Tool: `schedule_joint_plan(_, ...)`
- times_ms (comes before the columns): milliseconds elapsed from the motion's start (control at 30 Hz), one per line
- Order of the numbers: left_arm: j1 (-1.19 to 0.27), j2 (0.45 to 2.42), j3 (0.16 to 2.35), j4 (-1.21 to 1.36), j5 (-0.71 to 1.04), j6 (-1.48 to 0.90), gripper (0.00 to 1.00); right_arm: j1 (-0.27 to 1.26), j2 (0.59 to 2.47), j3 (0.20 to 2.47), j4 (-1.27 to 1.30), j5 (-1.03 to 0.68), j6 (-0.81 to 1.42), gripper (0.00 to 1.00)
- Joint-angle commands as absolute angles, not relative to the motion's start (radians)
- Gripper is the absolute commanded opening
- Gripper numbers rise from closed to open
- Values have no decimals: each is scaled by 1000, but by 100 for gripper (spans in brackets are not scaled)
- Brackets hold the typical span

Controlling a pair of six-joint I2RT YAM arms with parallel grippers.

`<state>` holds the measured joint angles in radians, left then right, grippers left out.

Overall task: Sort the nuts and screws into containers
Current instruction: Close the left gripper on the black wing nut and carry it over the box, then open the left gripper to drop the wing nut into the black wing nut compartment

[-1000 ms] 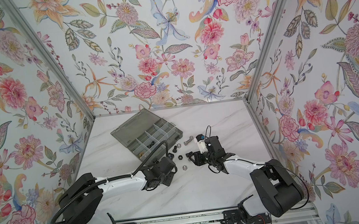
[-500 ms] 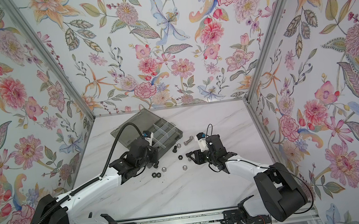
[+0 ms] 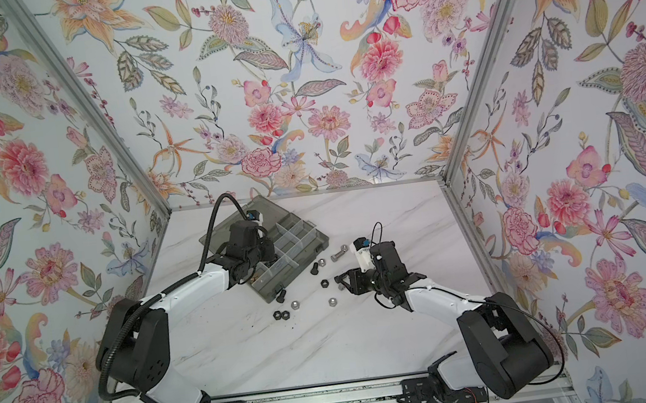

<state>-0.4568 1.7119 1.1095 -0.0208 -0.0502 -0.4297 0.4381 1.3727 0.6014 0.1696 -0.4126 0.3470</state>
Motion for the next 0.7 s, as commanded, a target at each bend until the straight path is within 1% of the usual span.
schedule_joint_plan(0,-451,1753,1152,-4,-16,-413,0,446,1389,611,167,-425,358,42)
schedule_joint_plan(200,-449,1793,1157,3,-17,-412,0,447,1396,616,165,-428,356,43)
schedule_joint_plan(667,-445,1816,1155,-5,-28,-412,0,448,1396,611,171,-430,360,43)
